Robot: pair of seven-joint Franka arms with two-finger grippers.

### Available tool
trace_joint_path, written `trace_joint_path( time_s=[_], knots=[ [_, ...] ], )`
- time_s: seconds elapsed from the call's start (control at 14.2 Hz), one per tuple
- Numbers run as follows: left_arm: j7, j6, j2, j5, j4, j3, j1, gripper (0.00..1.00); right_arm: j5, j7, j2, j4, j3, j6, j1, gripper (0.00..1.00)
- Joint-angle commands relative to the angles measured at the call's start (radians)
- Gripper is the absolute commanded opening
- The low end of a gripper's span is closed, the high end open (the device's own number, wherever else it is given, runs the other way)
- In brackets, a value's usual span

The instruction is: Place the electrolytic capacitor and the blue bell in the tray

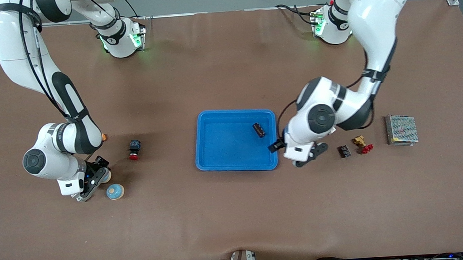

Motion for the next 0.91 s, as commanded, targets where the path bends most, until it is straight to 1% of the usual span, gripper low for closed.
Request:
trace_joint_path(
  time_s=[0.0,0.21,0.42,0.56,0.63,0.84],
  knots=[
    [0.066,-0.028,-0.023,0.026,-0.029,-0.002,0.070,1.00,0.060,0.058,-0.017,0.130,0.002,-0.194,-0.009,0.54],
    [0.074,-0.031,-0.008,0.115,-0.060,-0.003,0.115,1.00,0.057,0.237,-0.040,0.241,0.002,-0.353,0.003,0.54],
    [0.077,-0.022,0.018,0.127,-0.066,-0.003,0.151,1.00,0.048,0.436,-0.073,0.310,0.007,-0.450,0.042,0.54],
    [0.088,-0.019,0.023,0.196,-0.089,-0.003,0.188,1.00,0.048,0.548,-0.094,0.324,0.007,-0.483,0.075,0.54],
    [0.089,-0.017,0.023,0.237,-0.097,-0.003,0.208,0.98,0.048,0.616,-0.108,0.324,0.008,-0.484,0.091,0.54],
    [0.138,0.004,0.042,0.273,-0.097,-0.003,0.248,0.93,0.051,0.803,-0.140,0.324,0.008,-0.510,0.158,0.54]
  ],
)
